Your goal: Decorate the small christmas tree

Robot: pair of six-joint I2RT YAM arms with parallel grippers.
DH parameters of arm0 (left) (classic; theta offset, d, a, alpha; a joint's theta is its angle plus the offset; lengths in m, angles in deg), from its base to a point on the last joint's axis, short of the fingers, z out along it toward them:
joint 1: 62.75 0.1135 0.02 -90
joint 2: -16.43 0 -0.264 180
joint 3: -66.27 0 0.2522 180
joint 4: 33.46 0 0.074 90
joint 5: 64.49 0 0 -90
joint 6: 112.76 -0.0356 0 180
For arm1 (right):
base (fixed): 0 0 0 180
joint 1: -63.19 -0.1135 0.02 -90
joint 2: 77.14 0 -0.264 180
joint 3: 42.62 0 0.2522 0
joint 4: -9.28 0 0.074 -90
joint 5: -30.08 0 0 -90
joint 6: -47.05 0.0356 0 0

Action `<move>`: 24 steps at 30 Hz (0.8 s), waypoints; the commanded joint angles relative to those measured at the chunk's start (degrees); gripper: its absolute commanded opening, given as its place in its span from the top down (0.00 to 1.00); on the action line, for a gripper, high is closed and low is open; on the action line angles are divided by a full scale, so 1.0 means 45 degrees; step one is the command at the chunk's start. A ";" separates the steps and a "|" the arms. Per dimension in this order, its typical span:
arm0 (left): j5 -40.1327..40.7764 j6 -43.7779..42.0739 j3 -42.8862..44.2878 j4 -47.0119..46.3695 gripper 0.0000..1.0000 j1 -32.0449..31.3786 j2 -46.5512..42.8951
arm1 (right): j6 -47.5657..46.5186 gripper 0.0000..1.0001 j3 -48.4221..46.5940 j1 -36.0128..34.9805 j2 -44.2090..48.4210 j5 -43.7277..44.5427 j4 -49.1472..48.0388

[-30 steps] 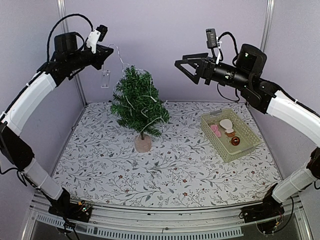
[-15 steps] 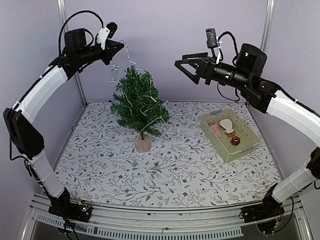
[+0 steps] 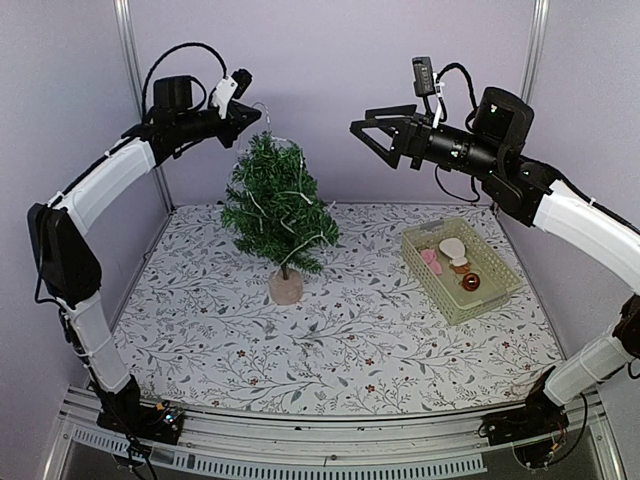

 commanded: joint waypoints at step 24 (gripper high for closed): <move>0.0172 0.0113 -0.2618 -0.0780 0.64 0.0550 -0.1436 | -0.0119 0.04 -0.0336 0.0118 0.0176 -0.0019 0.0195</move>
